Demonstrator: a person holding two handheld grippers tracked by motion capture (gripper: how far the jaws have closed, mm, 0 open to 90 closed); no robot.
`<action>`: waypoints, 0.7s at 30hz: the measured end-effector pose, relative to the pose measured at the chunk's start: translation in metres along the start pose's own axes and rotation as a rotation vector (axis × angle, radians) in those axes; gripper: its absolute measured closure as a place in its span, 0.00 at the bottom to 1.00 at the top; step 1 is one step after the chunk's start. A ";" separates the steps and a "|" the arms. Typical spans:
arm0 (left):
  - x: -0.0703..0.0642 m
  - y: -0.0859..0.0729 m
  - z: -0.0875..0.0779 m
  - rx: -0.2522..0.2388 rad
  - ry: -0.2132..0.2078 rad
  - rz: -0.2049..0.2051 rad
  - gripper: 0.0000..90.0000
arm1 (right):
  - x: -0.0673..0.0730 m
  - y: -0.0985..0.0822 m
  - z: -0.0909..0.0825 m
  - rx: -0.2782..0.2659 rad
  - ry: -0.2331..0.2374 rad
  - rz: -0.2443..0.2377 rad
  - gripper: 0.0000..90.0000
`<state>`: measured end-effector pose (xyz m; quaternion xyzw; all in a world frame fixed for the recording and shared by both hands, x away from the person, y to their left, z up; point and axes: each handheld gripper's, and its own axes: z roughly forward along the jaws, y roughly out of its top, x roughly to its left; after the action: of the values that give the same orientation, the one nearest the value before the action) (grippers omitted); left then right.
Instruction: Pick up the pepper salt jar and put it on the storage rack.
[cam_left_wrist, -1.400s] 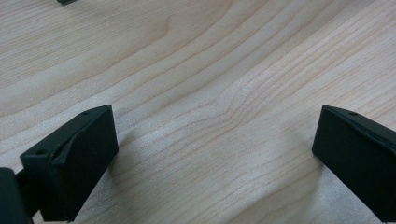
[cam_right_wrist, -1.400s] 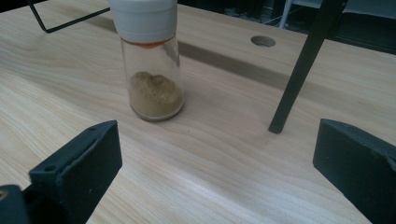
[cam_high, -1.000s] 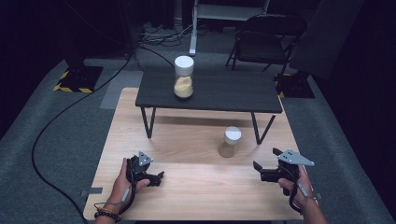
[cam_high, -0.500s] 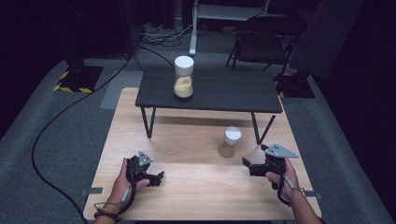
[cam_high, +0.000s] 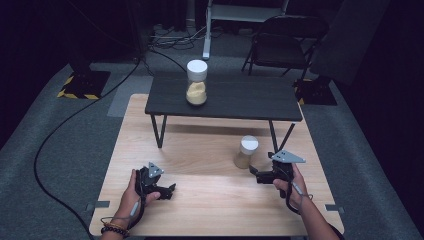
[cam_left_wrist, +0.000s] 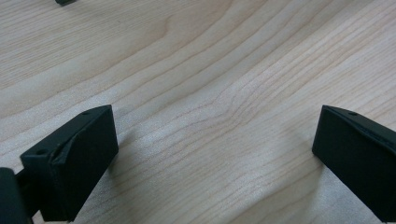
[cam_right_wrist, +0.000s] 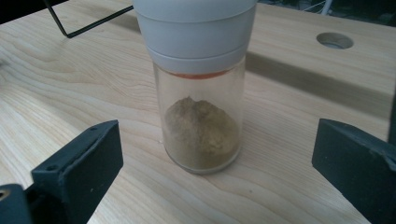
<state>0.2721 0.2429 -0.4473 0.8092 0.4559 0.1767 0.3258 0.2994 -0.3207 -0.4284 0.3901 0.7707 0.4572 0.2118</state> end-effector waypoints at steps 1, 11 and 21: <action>0.000 0.000 0.000 0.000 0.000 0.000 0.00 | 0.001 0.001 0.002 -0.001 -0.001 0.007 0.02; 0.000 0.000 0.000 0.000 0.000 0.000 0.00 | 0.001 0.005 0.022 -0.008 -0.002 0.039 0.02; 0.000 0.000 0.000 0.000 -0.002 0.003 0.00 | 0.007 0.008 0.037 -0.029 -0.022 0.066 0.06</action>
<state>0.2724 0.2430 -0.4473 0.8100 0.4544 0.1765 0.3260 0.3232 -0.2933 -0.4396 0.4170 0.7483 0.4710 0.2107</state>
